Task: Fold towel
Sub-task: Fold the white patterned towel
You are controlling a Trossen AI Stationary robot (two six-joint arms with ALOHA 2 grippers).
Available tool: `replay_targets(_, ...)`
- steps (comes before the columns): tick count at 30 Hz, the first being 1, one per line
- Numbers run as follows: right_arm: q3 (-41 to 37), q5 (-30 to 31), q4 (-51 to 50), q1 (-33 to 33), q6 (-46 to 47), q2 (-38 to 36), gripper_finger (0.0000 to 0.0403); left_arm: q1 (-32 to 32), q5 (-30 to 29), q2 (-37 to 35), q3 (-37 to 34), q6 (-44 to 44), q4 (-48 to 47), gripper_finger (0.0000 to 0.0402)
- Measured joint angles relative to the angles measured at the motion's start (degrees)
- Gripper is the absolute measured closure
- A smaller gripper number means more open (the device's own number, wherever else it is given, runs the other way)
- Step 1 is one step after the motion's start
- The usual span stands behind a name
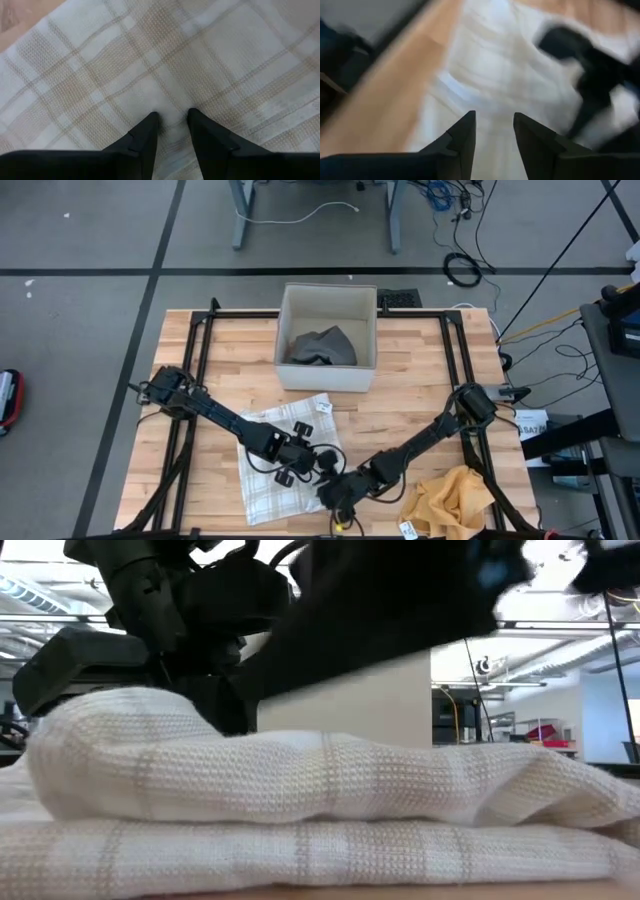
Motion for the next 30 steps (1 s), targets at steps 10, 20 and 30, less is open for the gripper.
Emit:
replay_targets(10, -3.9, -8.6, 0.4, -1.5, -1.7, -2.4, 0.028, -0.2, 0.0, -0.2, -0.2, 0.8, -0.2, 0.0278)
replay_targets(20, -25.2, -8.1, 14.1, -3.2, -0.7, -18.3, 0.028, 0.6, 0.5, -0.2, -0.3, 2.3, 3.5, 0.0278)
replay_targets(30, -40.9, -7.8, 36.1, -9.8, 0.2, -20.9, 0.028, 1.7, 0.6, -0.2, -0.3, 5.5, 6.3, 0.0278)
